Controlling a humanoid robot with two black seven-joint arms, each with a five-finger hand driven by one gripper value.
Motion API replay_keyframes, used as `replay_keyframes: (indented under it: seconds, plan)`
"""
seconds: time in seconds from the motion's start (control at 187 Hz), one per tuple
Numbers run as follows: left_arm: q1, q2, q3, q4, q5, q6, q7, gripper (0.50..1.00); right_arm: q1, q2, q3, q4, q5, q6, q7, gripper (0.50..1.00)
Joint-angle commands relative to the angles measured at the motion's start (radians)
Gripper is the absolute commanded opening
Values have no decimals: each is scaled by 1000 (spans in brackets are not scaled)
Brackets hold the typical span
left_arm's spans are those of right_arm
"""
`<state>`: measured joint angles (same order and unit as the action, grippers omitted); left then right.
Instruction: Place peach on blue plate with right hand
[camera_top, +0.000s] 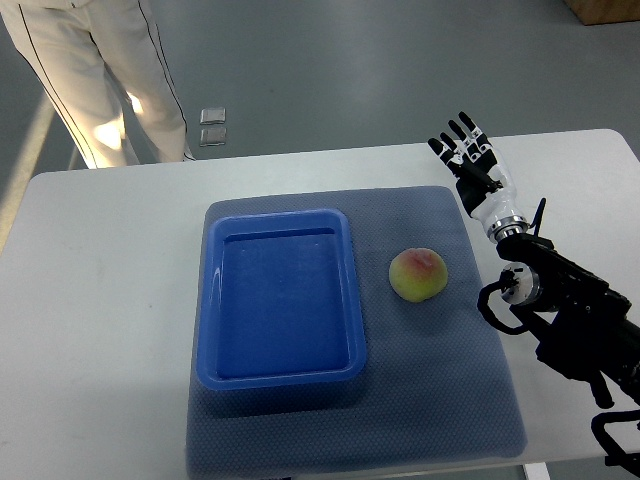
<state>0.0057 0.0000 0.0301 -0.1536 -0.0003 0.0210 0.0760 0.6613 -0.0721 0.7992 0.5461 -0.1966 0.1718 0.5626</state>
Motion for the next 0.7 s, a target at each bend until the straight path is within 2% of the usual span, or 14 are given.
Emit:
replay_keyframes:
  seconds: [0.0, 0.695]
  plan:
    - [-1, 0, 1, -1, 0, -6, 1, 1000, 0, 0, 0, 0, 0, 0, 0, 930]
    - [-6, 0, -4, -3, 2, -4, 2, 1000, 11, -9, -2, 0, -1, 0, 0, 930]
